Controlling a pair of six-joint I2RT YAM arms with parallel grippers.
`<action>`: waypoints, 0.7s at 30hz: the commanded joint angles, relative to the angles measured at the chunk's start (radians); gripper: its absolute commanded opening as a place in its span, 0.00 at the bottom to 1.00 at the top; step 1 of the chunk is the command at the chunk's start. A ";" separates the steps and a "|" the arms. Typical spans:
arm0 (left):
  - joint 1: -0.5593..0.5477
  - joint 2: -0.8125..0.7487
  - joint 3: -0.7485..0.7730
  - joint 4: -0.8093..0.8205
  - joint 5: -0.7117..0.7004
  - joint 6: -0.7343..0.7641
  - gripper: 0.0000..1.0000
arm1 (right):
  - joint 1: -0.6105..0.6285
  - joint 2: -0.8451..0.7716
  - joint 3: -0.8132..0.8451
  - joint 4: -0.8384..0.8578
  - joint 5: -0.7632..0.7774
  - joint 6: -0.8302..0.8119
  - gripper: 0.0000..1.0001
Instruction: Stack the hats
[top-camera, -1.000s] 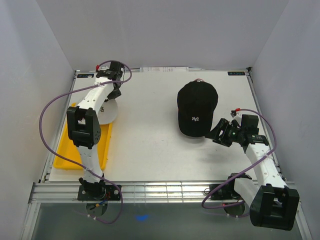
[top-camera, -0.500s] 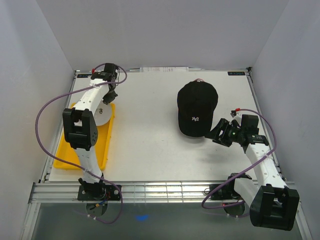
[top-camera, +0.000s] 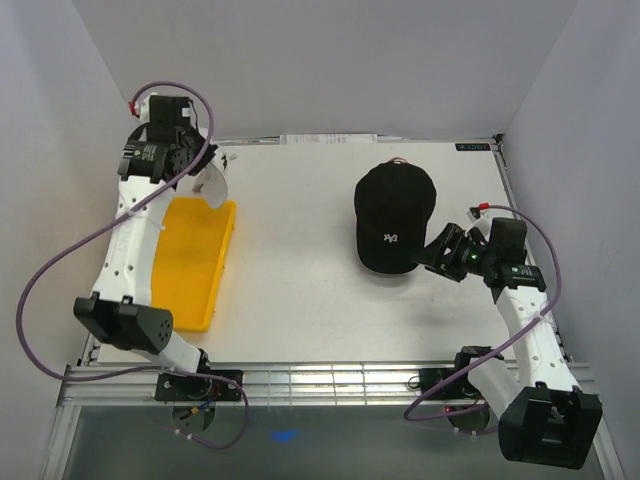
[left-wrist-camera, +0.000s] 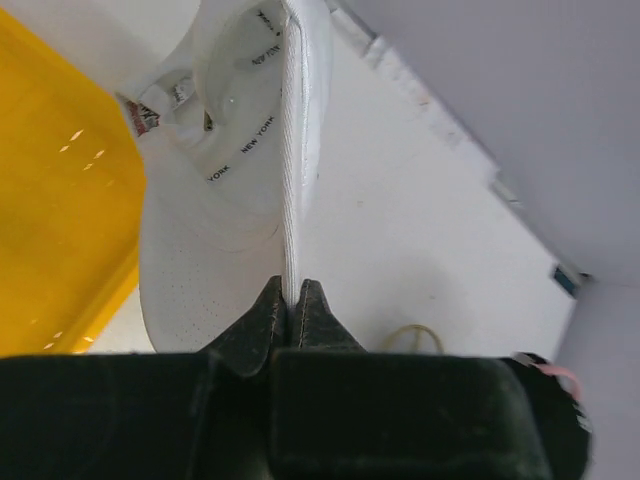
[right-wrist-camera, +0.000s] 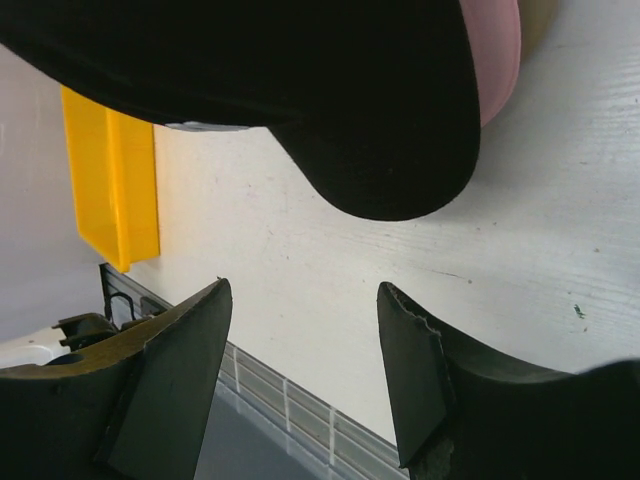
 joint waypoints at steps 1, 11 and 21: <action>-0.003 -0.181 0.013 0.100 0.124 -0.150 0.00 | 0.007 -0.023 0.085 -0.001 -0.035 0.040 0.66; -0.003 -0.501 -0.336 0.537 0.407 -0.551 0.00 | 0.039 -0.030 0.194 0.061 -0.110 0.188 0.66; -0.063 -0.675 -0.967 1.306 0.489 -0.930 0.00 | 0.268 0.054 0.371 0.235 -0.062 0.451 0.66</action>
